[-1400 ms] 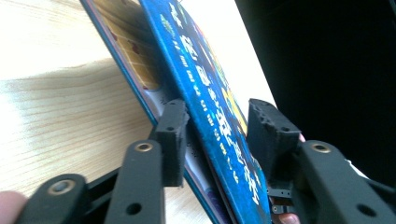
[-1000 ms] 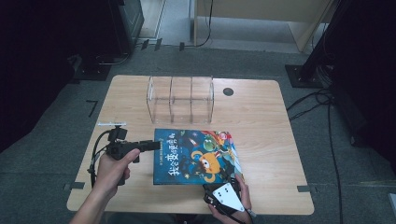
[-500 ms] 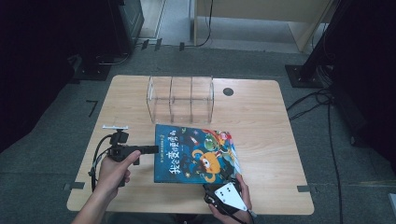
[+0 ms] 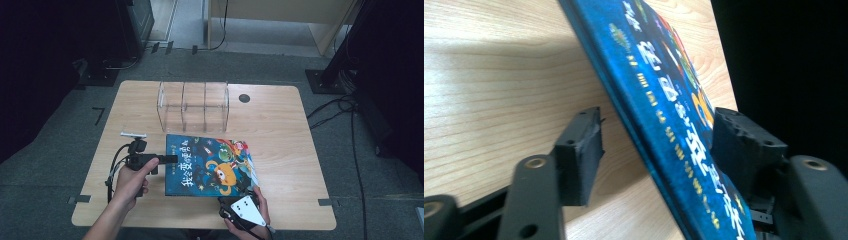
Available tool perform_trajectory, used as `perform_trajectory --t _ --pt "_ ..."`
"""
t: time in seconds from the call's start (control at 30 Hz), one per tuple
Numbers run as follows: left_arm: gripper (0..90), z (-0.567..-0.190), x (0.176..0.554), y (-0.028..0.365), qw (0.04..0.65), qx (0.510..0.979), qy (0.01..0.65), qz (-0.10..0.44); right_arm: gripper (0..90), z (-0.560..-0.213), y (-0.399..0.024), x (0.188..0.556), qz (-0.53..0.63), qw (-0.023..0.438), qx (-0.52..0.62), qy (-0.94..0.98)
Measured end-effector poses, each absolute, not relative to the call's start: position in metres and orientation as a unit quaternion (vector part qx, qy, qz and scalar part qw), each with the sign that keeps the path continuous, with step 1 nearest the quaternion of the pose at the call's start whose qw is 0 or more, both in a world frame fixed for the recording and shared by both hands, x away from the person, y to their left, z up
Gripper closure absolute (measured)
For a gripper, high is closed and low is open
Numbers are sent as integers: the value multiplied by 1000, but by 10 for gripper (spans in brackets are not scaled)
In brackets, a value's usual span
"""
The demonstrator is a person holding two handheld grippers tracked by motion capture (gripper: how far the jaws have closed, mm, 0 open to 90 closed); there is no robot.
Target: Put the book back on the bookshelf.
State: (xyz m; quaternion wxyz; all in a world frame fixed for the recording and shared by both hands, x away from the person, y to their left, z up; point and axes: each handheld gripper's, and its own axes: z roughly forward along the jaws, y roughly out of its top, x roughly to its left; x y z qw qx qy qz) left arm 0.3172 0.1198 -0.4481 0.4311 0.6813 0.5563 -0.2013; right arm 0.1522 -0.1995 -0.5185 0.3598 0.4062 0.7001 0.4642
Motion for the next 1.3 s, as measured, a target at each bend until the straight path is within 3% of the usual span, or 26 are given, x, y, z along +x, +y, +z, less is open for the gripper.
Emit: perform_trajectory --t 0.3,0.47,0.63,0.73,0.83,1.3 --pt "622 -447 323 114 417 683 559 -218 300 -519 -199 152 465 358 408 700" --pt "675 -443 326 115 421 671 561 -240 300 -519 -200 152 468 353 411 698" --pt "712 -435 328 114 419 669 564 -243 282 -519 -201 152 469 345 408 703" --pt "745 -433 329 114 412 673 566 -240 166 -520 -201 153 475 297 410 719" --pt "749 -435 331 115 405 670 572 -243 131 -520 -199 149 478 293 396 727" --pt "787 -423 332 120 423 663 564 -251 126 -496 -244 157 504 303 443 676"
